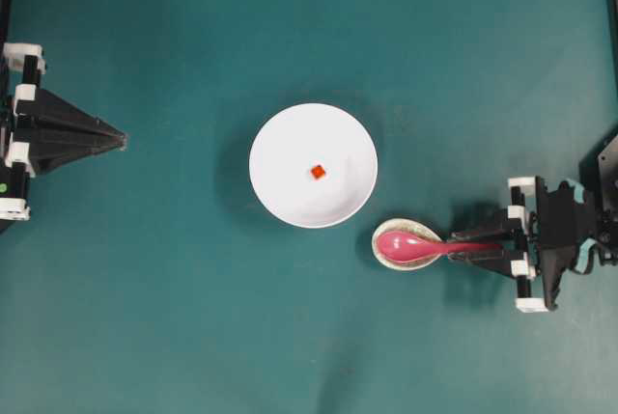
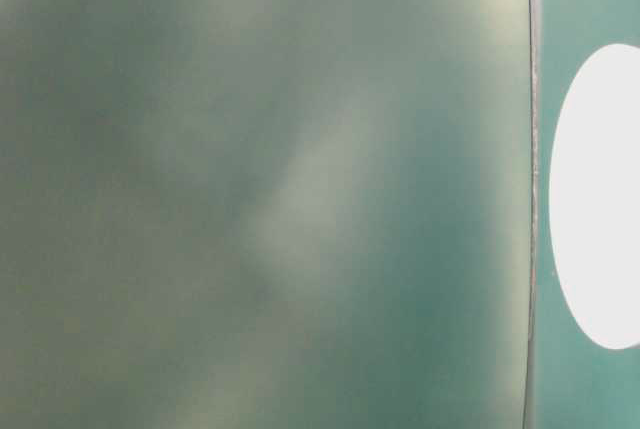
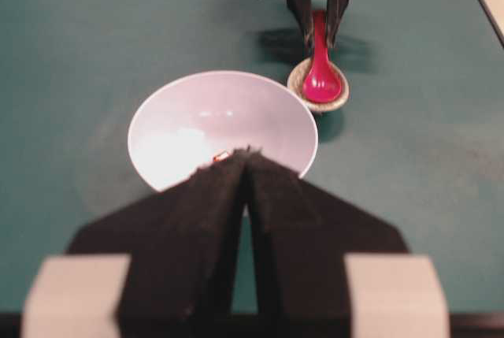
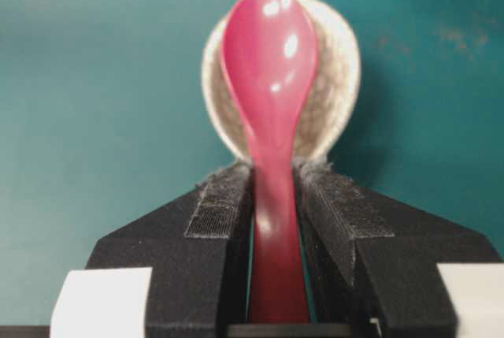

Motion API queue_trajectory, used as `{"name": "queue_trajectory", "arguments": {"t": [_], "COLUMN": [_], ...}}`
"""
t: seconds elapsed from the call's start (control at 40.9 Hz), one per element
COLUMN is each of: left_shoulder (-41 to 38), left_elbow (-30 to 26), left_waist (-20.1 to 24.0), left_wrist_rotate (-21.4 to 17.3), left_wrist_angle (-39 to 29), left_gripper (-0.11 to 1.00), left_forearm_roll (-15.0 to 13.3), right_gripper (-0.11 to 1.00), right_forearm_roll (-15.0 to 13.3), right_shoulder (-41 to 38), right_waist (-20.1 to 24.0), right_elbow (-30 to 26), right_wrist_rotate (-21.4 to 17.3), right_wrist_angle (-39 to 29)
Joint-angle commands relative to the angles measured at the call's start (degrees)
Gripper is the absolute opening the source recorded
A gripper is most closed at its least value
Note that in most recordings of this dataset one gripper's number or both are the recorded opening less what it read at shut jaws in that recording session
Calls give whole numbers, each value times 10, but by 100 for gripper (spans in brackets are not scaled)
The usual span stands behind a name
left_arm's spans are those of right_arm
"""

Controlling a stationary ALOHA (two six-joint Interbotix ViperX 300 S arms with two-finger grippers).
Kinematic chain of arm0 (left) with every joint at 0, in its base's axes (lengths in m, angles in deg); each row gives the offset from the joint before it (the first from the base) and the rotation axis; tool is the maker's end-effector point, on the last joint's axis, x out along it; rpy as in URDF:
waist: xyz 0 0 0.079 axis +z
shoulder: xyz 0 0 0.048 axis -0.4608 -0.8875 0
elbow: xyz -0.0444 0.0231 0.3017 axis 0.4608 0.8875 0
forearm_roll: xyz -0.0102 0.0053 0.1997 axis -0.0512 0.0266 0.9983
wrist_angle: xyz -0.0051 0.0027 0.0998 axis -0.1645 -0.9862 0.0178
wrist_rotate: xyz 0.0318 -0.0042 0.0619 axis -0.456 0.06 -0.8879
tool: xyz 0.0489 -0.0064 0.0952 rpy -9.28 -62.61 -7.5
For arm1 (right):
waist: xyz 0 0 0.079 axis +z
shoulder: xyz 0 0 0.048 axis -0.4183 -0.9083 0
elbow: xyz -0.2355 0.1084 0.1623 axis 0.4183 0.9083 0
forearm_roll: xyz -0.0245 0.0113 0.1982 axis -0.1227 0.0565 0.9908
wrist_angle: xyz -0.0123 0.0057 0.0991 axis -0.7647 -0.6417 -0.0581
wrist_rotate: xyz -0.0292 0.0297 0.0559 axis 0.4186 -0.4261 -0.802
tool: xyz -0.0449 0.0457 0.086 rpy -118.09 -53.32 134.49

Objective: Grip the spoon and scoop the red block from the bowl with right arm.
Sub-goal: 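Lift the spoon out of the rest and carry it over the bowl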

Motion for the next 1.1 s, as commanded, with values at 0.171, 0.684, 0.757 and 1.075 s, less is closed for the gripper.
{"name": "queue_trajectory", "arguments": {"t": [0.171, 0.684, 0.757, 1.075], "left_shoulder": [-4, -4, -5, -5], "left_elbow": [-12, -12, -12, -12], "left_waist": [-1, -1, -1, -1], "left_wrist_rotate": [1, 1, 1, 1], "left_wrist_angle": [1, 1, 1, 1], "left_gripper": [2, 2, 2, 2], "left_forearm_roll": [0, 0, 1, 0], "right_gripper": [25, 25, 25, 25], "right_forearm_roll": [0, 0, 0, -11], "right_shoulder": [81, 283, 314, 404], "right_waist": [-25, -151, -186, -345], "right_elbow": [8, -33, -45, -129], "right_wrist_rotate": [41, 267, 291, 339], "right_wrist_angle": [-21, -272, -324, -585]}}
